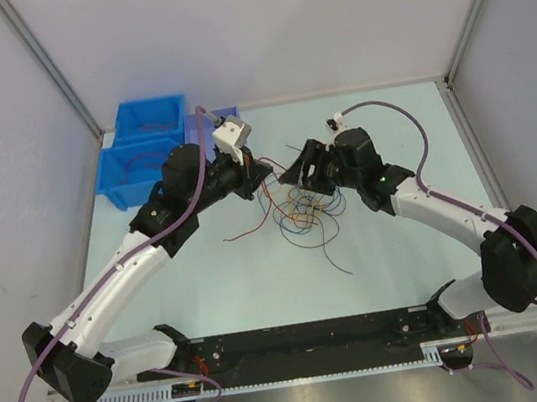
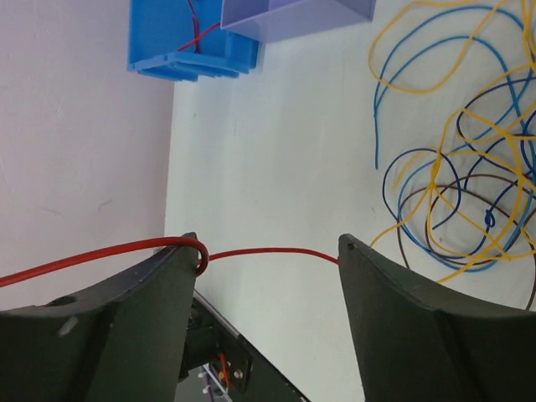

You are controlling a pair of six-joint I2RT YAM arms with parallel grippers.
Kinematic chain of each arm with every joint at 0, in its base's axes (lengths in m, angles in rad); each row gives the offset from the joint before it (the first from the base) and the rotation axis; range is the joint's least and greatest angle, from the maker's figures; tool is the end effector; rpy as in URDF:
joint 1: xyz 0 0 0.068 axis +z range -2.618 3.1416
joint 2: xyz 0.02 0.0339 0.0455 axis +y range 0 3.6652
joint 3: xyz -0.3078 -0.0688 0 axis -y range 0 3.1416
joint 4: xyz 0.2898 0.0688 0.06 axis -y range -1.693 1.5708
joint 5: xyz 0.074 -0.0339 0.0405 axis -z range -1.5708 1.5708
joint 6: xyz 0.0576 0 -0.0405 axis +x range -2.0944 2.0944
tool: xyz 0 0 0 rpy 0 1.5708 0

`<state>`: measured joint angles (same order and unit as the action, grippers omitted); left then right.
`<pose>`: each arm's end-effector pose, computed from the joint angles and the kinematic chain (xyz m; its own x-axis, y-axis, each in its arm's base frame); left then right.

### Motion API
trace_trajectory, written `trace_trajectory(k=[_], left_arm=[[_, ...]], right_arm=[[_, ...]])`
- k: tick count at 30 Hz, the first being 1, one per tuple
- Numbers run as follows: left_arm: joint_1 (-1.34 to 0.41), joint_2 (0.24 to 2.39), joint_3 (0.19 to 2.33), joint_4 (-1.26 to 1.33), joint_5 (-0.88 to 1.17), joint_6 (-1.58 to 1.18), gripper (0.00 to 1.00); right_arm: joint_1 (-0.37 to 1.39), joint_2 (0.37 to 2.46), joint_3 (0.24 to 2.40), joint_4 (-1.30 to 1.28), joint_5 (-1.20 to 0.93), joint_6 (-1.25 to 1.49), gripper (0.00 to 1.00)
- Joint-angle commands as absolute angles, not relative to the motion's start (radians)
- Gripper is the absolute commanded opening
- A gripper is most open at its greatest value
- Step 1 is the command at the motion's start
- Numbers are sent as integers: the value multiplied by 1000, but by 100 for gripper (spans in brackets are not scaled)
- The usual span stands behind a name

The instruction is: Untangle the cables

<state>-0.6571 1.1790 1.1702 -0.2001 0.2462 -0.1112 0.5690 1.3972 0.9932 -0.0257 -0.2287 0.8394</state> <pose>0.2447 -0.2065 0.4285 -0.2499 0.0568 -0.9666 0.7581 0.6325 -0.1588 0.3090 0.2131 0.3037 -0.7542 0.3781 -0.5369 -0.2053 0.6409 0.7397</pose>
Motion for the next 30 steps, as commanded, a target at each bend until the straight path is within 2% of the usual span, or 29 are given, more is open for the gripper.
trace_trajectory(k=[1,3,8,11,12,16,22,27,30], left_arm=[[-650,1094,1226,8,168,-55,0],[-650,1109,1224,-26,126,-41,0],[-652,1144,1167,-5,66,-58,0],[-652,1170,1151,-5,20,-64,0],[-652,1175,1150,-8,6,-64,0],[-650,1207,1166,-37,-60,-57,0],[-650,1264,1207,-77,-123,-75,0],[-650,1229,1184,-40,-69,-92,0],[-650,1206,1181,-41,-52,-92,0]], right_arm=[[506,1398,934,-158,-218,827,73],[500,1355,922,-146,-225,822,79],[495,1229,925,-72,-336,830,86],[479,1178,927,-100,-364,844,85],[477,1160,928,-124,-339,839,83],[479,1049,923,-256,-174,807,85],[489,939,876,-219,-123,825,88],[459,1012,824,-259,-90,900,86],[459,1106,793,-160,-130,948,82]])
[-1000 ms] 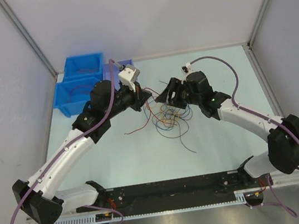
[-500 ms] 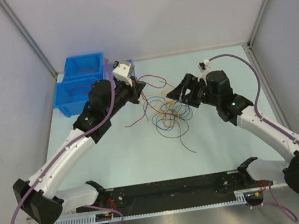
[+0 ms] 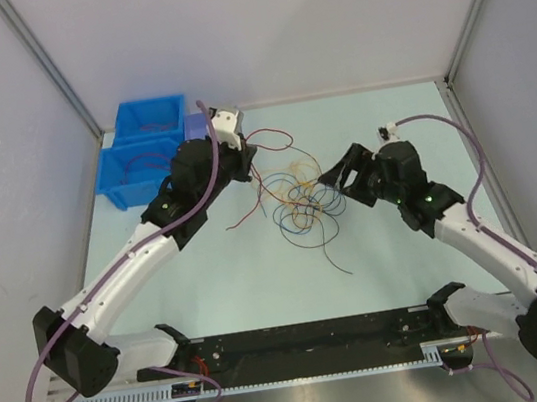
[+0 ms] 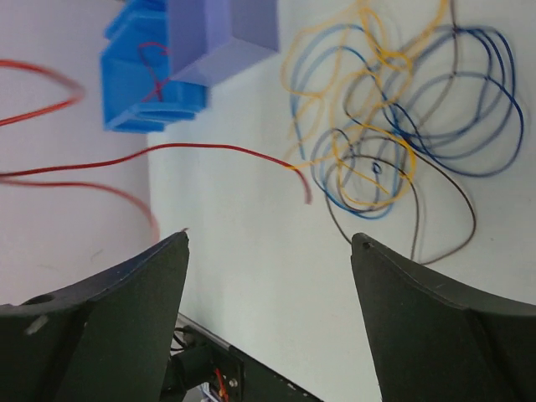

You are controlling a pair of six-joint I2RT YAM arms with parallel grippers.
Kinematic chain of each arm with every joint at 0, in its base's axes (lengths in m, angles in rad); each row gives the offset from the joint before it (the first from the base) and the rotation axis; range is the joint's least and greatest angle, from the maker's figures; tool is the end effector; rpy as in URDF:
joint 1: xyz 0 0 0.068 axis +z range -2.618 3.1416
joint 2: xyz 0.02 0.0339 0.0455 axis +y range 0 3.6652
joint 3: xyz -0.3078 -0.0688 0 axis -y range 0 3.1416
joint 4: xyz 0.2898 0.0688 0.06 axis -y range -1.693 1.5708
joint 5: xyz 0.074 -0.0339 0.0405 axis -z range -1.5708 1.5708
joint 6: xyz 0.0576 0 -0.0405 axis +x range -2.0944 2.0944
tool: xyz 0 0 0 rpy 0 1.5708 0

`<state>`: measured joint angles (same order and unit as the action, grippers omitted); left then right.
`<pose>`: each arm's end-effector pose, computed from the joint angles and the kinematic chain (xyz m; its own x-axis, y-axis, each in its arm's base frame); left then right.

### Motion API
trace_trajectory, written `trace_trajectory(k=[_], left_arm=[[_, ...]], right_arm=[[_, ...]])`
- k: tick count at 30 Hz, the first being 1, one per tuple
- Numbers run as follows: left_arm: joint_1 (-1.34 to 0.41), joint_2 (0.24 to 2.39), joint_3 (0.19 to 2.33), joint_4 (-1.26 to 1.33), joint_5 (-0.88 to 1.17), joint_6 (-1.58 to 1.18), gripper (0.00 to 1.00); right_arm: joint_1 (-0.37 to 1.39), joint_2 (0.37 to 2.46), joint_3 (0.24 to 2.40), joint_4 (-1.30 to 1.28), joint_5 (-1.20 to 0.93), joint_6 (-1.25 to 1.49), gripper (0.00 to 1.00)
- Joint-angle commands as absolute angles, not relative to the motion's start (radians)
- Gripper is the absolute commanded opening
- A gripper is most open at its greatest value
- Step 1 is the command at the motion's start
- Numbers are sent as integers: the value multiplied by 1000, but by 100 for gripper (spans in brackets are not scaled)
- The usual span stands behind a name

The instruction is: Untangle the cables

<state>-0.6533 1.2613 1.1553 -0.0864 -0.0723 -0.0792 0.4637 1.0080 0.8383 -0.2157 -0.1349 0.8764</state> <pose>0.2803 -0.2093 0.4105 -0.1949 0.0498 -0.9796 0.5362 0.8417 -0.0639 0.2407 0.1290 0.3347 -0.6414 0.5306 -0.5541 -0.0966 0.6607 0.7444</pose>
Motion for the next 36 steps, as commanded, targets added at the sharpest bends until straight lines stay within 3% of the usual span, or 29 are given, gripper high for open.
trace_trajectory(k=[1,15,21,22,23,24,25,28,36], left_arm=[[-649,1198,1180,-46,-45,-92,0],[-650,1109,1124,-41,-8,-107,0],[-650,1091,1117,-28,41,-121,0],[-649,1091,1117,-26,43,-121,0],[-650,1089,1117,-25,44,-126,0],[-650,1092,1117,-25,48,-124,0],[-650,1092,1118,-22,49,-126,0],[-649,1100,1127,-25,49,-129,0],[-646,1138,1227,-127,-118,-68,0]], right_arm=[[462,1129,789,-138,-153,974,82],[474,1555,804,287,-276,1158,78],[486,1646,841,373,-308,1200,66],[486,1657,844,380,-308,1200,62],[486,1658,851,385,-308,1200,49],[488,1657,853,385,-302,1200,43],[486,1654,853,387,-299,1195,24],[479,1643,856,376,-299,1186,0],[338,1428,854,175,-272,1034,0]])
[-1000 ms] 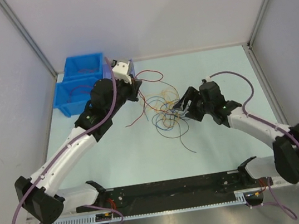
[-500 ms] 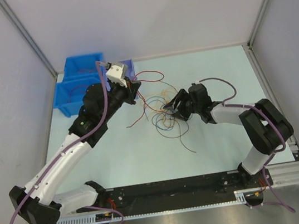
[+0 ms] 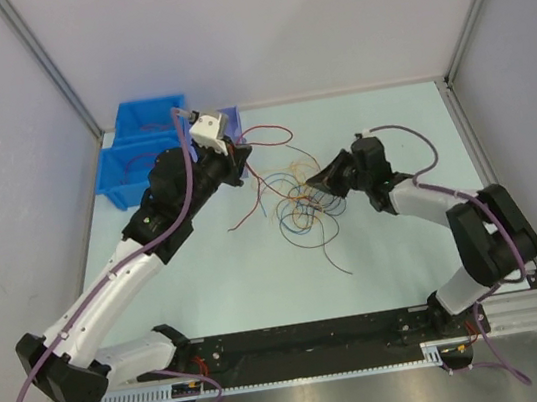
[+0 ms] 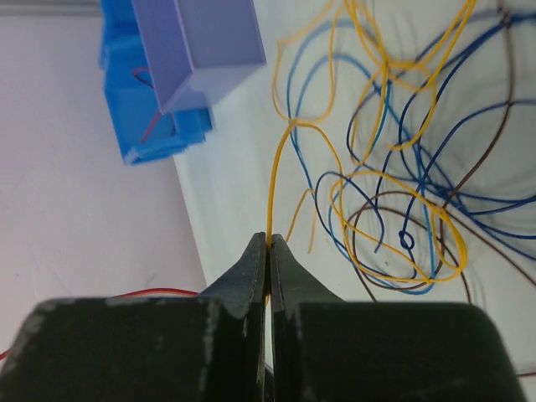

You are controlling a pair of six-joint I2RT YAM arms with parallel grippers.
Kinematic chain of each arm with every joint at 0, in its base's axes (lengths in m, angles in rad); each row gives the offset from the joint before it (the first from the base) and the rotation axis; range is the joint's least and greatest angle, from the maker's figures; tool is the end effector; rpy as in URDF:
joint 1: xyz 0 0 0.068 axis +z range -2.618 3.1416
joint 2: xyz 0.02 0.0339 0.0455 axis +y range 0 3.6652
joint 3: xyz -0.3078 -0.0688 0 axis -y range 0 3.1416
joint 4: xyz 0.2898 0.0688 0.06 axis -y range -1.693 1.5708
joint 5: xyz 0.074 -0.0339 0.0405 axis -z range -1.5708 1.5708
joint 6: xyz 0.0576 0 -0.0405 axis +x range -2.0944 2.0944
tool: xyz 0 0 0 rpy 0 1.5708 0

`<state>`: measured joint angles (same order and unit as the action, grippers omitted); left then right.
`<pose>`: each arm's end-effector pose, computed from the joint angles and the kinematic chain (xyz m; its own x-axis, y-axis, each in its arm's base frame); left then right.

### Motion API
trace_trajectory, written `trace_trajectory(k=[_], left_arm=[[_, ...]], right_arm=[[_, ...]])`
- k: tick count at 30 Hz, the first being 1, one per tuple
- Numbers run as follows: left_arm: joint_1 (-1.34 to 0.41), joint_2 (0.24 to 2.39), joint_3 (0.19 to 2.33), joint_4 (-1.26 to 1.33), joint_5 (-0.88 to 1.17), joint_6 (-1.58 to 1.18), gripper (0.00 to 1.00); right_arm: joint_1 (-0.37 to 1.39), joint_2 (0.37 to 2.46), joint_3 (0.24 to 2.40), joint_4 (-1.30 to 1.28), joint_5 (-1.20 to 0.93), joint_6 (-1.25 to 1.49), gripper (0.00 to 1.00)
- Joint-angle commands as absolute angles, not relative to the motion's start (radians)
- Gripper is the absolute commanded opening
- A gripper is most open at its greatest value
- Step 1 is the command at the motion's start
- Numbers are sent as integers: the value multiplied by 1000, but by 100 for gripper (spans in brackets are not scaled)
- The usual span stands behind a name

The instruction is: Untangle the cables

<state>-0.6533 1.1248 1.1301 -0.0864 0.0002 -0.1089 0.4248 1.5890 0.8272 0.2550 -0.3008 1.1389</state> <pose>0.2445 -0.1871 0.4421 -0.1300 -0.0373 -0.9908 0.5974 0.7946 -0.1083 0.3479 0.1761 0.2020 -0.7570 0.6096 -0.2354 0.1381 0.5013 0.8542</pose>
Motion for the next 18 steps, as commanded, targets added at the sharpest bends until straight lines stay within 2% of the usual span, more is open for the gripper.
trace_trajectory(k=[1,6,11,18], left_arm=[[-643,1144,1238,-146,-136,-58,0],[-569,1196,1323,-181,-230,-43,0],[-445,1302,1474,-297,-278,-103,0],[-351,1358,1611,-345,-341,-136,0]], right_arm=[[316,1395,857,163,-272,1014,0],[243,1214,907,-41,-209,879,0],[227,1161,907,-181,-213,819,0],[224,1135,856,-207,-210,772,0]])
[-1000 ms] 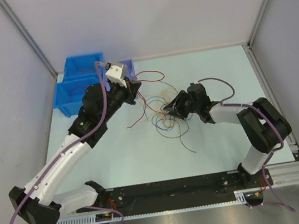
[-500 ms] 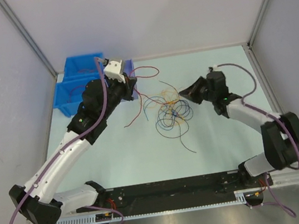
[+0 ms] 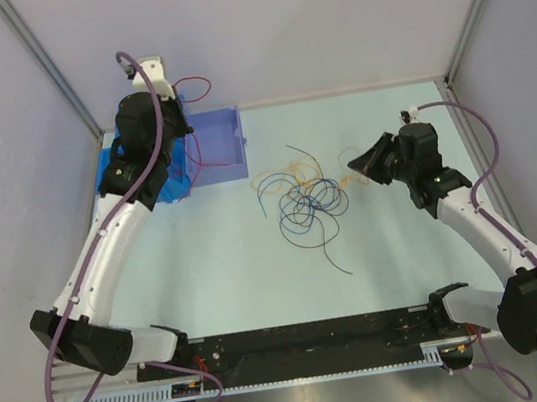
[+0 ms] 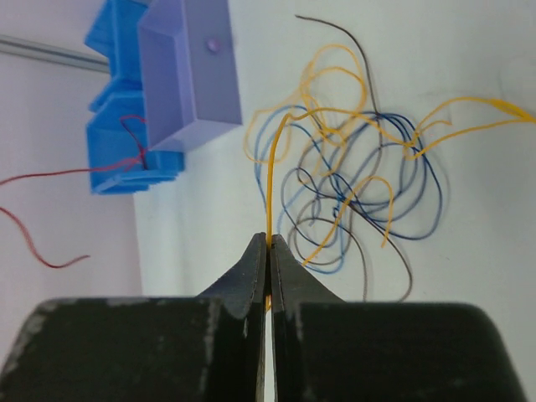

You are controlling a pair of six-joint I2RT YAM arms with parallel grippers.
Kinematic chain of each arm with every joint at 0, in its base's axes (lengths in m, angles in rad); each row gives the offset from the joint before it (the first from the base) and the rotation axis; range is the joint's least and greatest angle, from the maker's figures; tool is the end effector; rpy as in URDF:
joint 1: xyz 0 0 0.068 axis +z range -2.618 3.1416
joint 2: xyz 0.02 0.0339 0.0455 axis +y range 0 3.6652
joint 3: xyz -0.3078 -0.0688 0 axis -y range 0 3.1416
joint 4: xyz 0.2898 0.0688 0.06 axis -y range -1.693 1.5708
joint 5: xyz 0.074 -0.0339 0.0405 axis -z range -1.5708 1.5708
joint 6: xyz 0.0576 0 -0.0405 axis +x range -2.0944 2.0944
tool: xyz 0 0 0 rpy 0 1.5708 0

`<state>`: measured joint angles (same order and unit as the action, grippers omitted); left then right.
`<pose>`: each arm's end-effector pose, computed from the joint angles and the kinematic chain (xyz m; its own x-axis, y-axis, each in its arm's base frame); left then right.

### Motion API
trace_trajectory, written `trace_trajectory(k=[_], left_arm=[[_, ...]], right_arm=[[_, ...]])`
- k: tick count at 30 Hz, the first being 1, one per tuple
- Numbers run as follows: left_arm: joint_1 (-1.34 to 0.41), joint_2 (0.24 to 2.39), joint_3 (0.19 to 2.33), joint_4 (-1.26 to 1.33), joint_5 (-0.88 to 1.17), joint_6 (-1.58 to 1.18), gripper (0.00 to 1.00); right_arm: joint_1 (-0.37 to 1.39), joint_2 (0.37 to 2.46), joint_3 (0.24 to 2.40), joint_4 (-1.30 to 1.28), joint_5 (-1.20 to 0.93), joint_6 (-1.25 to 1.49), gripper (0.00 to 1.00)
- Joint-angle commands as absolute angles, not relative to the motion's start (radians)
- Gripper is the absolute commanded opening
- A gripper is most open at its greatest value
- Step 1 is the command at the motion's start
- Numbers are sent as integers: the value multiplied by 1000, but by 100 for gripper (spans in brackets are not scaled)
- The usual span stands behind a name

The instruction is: Untangle the cables

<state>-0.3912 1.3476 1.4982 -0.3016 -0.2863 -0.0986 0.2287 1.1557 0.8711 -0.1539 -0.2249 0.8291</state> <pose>0.3364 -0.1212 0.4970 -0.1490 -0.0407 -0.9880 0.0935 0.9941 -0.0550 0.2977 0.0825 0.3161 -0.5873 0.6013 -0.5418 0.0228 0.6814 0.7315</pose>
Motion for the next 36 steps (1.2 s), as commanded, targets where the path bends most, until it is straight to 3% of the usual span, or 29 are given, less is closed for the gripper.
trace_trajectory(k=[1,17,26,36], left_arm=[[-344,1368,1623,-350,-345,-146,0],[-167,1459,1681,-258,-400,-242,0],[-121,1647,1839,-295,-500,-206,0],[-66,1769,1819,-229,-575,-196,0]], right_arm=[[224,1140,853,-203,-219,767,0],[225,1189,724,-71,-371,770,0],[225,1200,709,-57,-429,739,0],[227,1230,701,-38,-463,715,0]])
